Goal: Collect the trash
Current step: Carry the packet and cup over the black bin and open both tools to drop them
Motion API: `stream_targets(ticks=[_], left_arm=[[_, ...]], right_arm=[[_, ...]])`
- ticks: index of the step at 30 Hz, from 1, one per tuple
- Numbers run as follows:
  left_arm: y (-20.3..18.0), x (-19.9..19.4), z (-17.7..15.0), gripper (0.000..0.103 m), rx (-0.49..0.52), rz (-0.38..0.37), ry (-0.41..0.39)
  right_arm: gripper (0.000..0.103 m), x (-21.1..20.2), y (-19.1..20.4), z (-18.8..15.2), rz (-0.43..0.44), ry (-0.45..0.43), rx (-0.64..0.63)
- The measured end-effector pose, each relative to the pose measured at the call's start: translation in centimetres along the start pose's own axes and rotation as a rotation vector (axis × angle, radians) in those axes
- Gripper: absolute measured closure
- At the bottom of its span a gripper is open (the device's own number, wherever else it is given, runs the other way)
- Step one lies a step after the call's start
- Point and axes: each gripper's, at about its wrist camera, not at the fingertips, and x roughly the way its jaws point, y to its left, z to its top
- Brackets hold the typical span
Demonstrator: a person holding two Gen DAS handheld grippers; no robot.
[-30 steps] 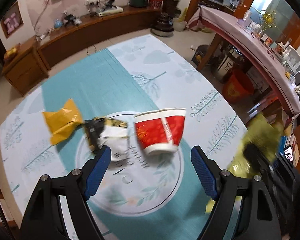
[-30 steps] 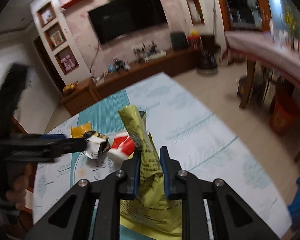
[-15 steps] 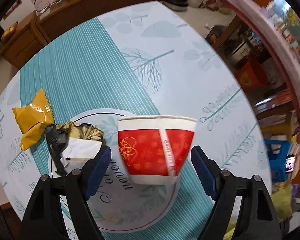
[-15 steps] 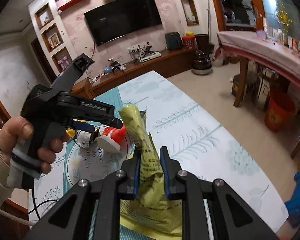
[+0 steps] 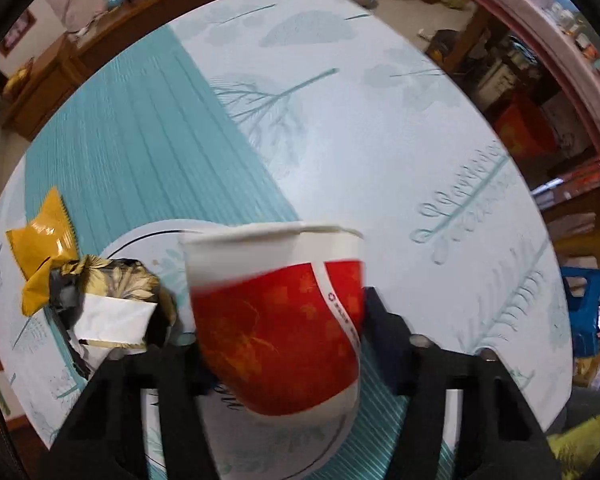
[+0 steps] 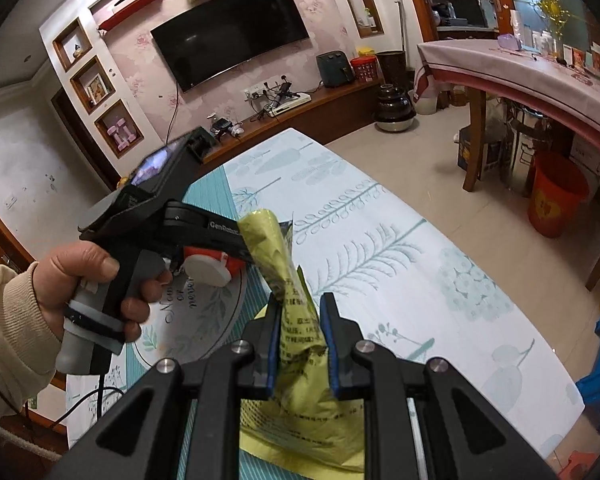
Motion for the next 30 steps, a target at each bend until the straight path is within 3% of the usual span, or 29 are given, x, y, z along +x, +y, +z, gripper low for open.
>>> stream_targets(ticks=[8, 14, 23, 30], left_arm=[[-0.6, -4.0, -3.6, 0.054, 0.035, -0.026, -0.089], [-1.4, -8.3, -9.3, 0.054, 0.041, -0.041, -0.133], [-4.5, -15.2, -20.0, 0.054, -0.034, -0.032, -0.203], [-8.3, -19.9, -29.7, 0.054, -0.169, 0.003, -0.277]], right_arm=[[0.085, -1.1, -0.8, -0.7, 0.014, 0.017, 0.029], [0.085, -2.7, -0.9, -1.3, 0.051, 0.039, 0.009], [0.085, -7.7, -2.3, -3.3, 0.176, 0.065, -0.075], [0.085, -14.7, -4.2, -6.0, 0.331, 0.008, -0.259]])
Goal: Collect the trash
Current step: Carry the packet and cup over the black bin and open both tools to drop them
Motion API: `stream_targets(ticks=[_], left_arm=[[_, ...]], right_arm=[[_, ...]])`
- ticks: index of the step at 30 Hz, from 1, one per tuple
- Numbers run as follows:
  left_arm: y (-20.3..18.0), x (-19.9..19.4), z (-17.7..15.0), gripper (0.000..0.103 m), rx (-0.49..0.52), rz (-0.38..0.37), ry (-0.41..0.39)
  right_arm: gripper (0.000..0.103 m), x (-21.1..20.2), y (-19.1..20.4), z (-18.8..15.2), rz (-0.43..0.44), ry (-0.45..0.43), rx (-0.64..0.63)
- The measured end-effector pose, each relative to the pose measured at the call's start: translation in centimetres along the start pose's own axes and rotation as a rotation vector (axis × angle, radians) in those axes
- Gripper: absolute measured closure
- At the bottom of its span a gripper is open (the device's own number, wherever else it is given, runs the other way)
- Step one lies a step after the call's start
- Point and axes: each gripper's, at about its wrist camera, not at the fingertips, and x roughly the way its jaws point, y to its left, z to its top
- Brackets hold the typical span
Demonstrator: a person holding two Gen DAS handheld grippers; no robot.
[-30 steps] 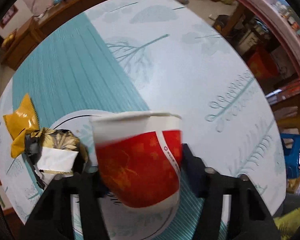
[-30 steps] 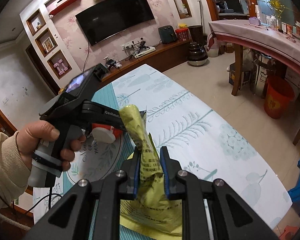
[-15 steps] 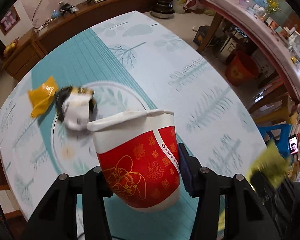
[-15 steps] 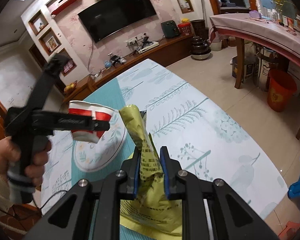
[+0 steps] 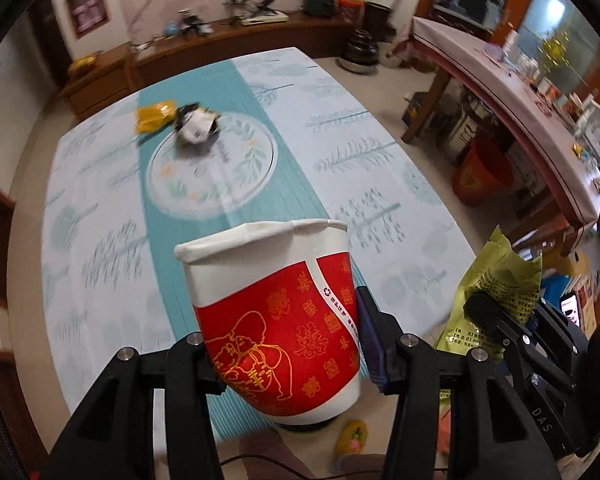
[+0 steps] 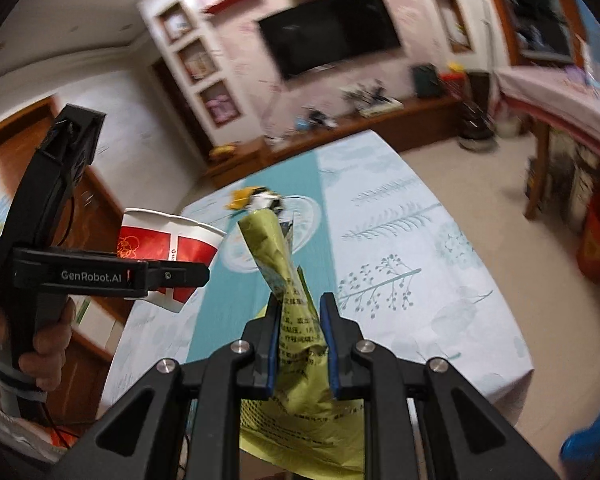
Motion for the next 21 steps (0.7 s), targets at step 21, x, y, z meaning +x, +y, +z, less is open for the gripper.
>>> stream_targets(ticks=[21], left_arm=[[-3.8, 5.0, -21.1, 0.054, -0.006, 0.013, 0.247]], right_arm=[[0.084, -0.9, -0.5, -16.7, 0.066, 0.375, -0.029]])
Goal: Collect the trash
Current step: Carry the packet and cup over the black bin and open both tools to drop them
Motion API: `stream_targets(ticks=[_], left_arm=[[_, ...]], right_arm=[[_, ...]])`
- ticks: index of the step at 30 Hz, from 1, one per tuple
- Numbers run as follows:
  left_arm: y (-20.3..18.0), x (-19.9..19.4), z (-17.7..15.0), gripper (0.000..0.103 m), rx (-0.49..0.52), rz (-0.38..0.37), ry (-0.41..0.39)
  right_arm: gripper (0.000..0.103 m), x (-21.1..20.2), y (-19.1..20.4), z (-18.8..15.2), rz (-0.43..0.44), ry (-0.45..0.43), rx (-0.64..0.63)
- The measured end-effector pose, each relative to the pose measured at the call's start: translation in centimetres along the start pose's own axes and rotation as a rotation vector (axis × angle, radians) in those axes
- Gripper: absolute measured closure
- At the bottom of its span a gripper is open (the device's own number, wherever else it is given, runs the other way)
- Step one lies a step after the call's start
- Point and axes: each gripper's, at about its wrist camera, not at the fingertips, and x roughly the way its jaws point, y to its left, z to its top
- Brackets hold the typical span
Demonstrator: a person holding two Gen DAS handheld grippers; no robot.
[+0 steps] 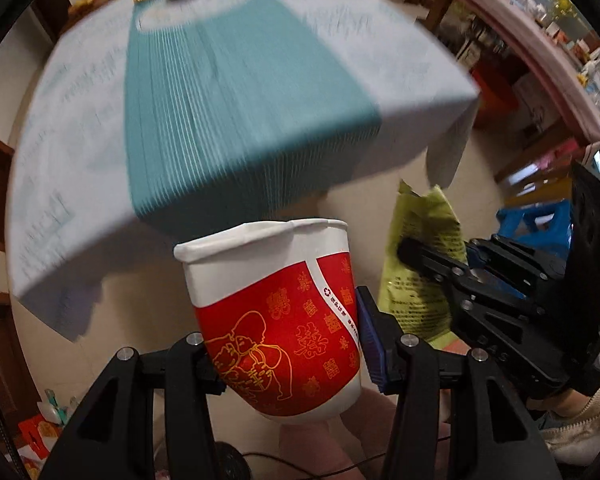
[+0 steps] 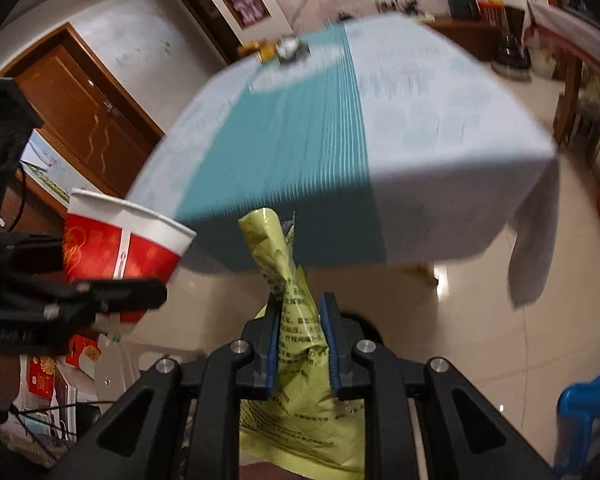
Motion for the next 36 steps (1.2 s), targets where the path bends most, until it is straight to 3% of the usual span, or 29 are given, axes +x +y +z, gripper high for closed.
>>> stream_targets(ticks=[7, 12, 19, 24, 28, 36], left_arm=[[3.5, 11.3, -3.1, 0.054, -0.107, 0.002, 0.087], [5.6, 18.2, -3.8, 0.053, -0.175, -0.011, 0.093], [6.9, 25.8, -4.4, 0.053, -0.187, -0.017, 0.104], [6.9, 28.5, -3.9, 0.051, -0.168, -0.01, 0.123], [7.1, 29.5, -3.9, 0.037, -0.17, 0.001, 0.141], [8.1, 28.0, -4.0, 0.029, -0.199, 0.014, 0.151]], right_arm=[[0.084, 10.1, -0.6, -5.3, -0.056, 0.11, 0.012], [0.081, 16.2, -2.2, -7.5, -0.088, 0.129, 0.042], [0.08, 23.4, -5.1, -10.4, -0.112, 0.131, 0.075], [0.072, 26.2, -6.2, -11.3, -0.114, 0.142, 0.103], [0.064, 27.5, -6.3, -11.8, -0.11, 0.177, 0.121], [0.058, 26.9, -5.9, -11.3, -0.116, 0.207, 0.117]])
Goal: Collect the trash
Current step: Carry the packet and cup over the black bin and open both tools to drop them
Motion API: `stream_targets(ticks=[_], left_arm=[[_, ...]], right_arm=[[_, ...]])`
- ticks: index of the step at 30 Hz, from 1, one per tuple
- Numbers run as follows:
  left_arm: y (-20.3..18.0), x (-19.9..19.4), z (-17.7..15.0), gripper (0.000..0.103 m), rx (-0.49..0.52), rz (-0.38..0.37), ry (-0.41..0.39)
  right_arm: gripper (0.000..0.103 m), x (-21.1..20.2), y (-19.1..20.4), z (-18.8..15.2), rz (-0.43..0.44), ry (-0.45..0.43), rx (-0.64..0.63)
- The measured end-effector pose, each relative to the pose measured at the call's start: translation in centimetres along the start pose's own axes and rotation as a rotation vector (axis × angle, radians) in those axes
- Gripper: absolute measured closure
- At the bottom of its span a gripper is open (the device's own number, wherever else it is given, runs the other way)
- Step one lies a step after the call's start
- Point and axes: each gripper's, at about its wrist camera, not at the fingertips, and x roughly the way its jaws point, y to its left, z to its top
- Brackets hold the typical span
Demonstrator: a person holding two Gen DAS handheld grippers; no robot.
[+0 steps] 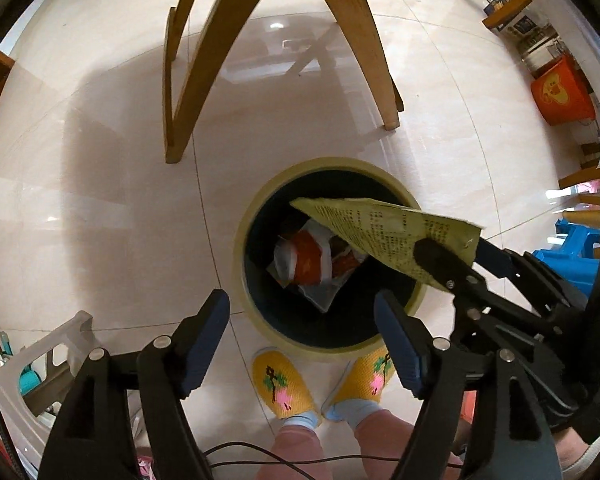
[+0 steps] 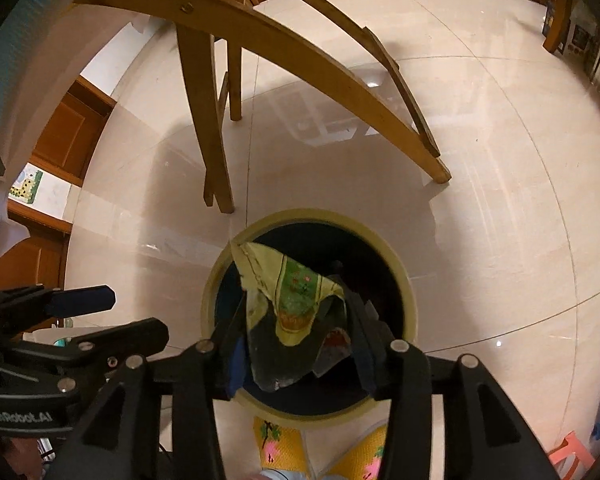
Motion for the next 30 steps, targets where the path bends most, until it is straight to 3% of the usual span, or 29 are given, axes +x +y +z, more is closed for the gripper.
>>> stream_targets(ticks=[5, 9, 20, 30], left_arm=[[0.4, -2.2, -0.8, 0.029, -0.017, -0.003, -0.017], [0.2, -4.5, -1.0, 0.029, -0.023, -0.005, -0.033], [0.2, -12.0, -1.5, 0.029, -0.053, -0.004, -0.084], [0.5, -23.5, -1.8, 0.028, -0.082, -0.017, -0.203]], right_arm=[[0.055, -1.5, 0.4, 0.4, -0.012, -0.001, -0.018], [0.037, -2.7, 1.1, 0.7, -0.044, 0.017, -0.037], [0.037, -8.6, 2.4, 0.9, -0.053, 0.004, -0.066], [0.037, -19.6, 3.6, 1.8, -0.056, -0.063, -0.089]])
